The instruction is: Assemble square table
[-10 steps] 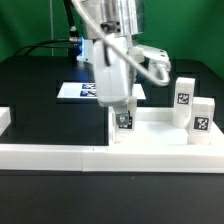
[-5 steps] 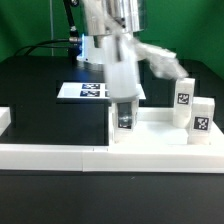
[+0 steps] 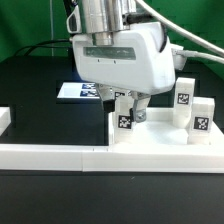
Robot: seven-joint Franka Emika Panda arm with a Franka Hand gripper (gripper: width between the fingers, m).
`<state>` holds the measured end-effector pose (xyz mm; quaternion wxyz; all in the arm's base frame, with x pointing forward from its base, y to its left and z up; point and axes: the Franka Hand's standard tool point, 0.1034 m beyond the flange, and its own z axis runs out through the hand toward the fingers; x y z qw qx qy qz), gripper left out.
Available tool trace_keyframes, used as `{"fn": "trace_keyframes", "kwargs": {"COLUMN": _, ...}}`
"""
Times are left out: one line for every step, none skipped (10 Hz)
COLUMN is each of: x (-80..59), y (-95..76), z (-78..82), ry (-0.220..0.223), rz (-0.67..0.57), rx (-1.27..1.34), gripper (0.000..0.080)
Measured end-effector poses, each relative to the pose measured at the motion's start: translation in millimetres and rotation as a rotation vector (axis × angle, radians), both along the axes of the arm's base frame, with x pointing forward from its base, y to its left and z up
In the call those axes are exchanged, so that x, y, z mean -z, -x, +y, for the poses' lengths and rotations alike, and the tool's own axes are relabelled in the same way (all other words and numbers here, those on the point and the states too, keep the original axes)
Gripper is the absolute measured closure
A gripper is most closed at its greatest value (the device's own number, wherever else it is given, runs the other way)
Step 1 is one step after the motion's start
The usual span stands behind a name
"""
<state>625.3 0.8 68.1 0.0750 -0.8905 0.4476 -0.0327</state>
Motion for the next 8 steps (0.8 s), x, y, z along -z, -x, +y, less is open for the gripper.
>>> {"fn": "trace_keyframes", "kwargs": {"x": -1.8, "y": -0.6, "z": 7.6, "ry": 0.050, "rz": -0.013, "rx": -0.160, "gripper": 0.0151}}
{"fn": "trace_keyframes", "kwargs": {"x": -10.0, "y": -4.9, "z": 15.8, "ry": 0.117, "rz": -0.028, "rx": -0.393, "gripper": 0.0151}}
{"fn": "trace_keyframes", "kwargs": {"x": -5.9, "y": -1.3, "z": 22.1, "ry": 0.166, "rz": -0.006, "rx": -0.680, "gripper": 0.0151}}
{"fn": "trace_keyframes", "kwargs": {"x": -4.9, "y": -0.7, "z": 24.7, "ry": 0.171, "rz": 0.017, "rx": -0.766, "gripper": 0.0151}}
{"fn": "trace_keyframes", "kwargs": {"x": -5.5, "y": -1.8, "z": 21.6, "ry": 0.170, "rz": 0.015, "rx": -0.723, "gripper": 0.0160}}
{"fn": "trace_keyframes", "kwargs": {"x": -5.1, "y": -1.3, "z": 18.4, "ry": 0.173, "rz": 0.017, "rx": -0.721, "gripper": 0.0160}}
{"fn": "trace_keyframes", "kwargs": {"x": -5.0, "y": -0.8, "z": 13.4, "ry": 0.174, "rz": 0.021, "rx": -0.688, "gripper": 0.0343}}
{"fn": "trace_keyframes", "kwargs": {"x": -5.6, "y": -0.9, "z": 7.4, "ry": 0.170, "rz": 0.030, "rx": -0.570, "gripper": 0.0343}}
